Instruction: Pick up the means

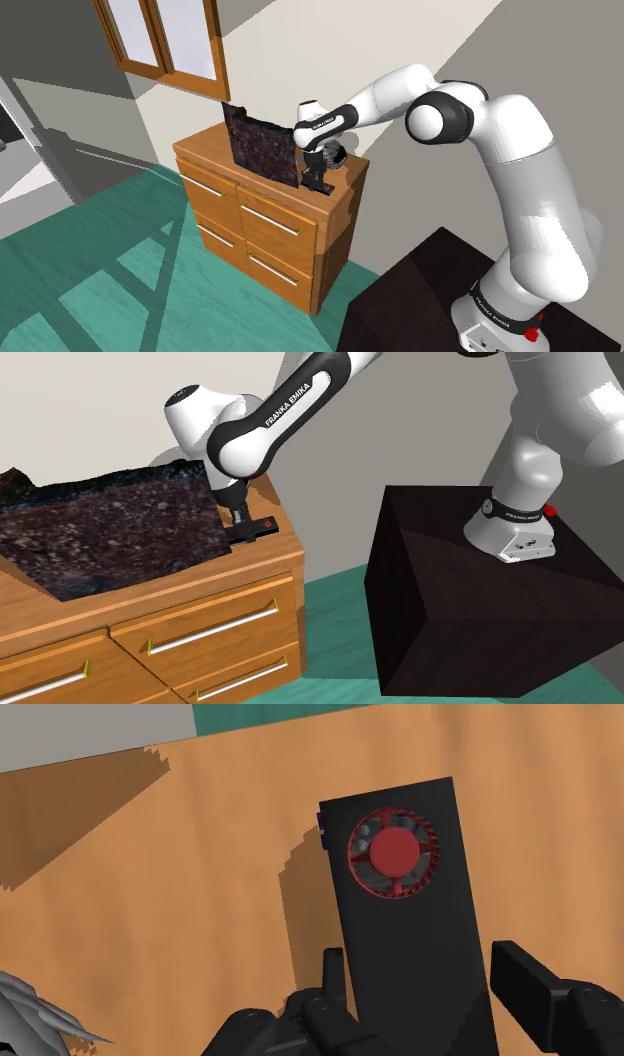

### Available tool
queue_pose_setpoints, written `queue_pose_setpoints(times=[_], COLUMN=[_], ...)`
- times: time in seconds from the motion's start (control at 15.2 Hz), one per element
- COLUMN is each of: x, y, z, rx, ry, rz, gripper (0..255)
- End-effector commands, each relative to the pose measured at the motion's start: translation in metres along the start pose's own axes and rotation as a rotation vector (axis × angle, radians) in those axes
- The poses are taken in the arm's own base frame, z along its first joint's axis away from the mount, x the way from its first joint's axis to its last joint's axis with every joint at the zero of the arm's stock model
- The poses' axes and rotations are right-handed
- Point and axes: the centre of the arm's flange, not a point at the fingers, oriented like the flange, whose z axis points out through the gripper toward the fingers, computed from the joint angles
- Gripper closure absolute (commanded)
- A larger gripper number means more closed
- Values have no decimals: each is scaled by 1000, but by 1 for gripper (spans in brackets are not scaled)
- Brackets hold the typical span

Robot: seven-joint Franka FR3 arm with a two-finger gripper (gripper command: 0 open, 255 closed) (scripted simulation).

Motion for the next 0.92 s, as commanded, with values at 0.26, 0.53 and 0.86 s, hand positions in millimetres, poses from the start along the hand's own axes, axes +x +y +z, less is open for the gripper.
queue_pose_setpoints(times=[0.26, 0.53, 0.86], x=[1, 0, -5], y=[0, 0, -1], z=[1, 1, -25], rx=[0, 0, 0], ry=[0, 0, 0], rz=[0, 0, 0], gripper=[255, 255, 255])
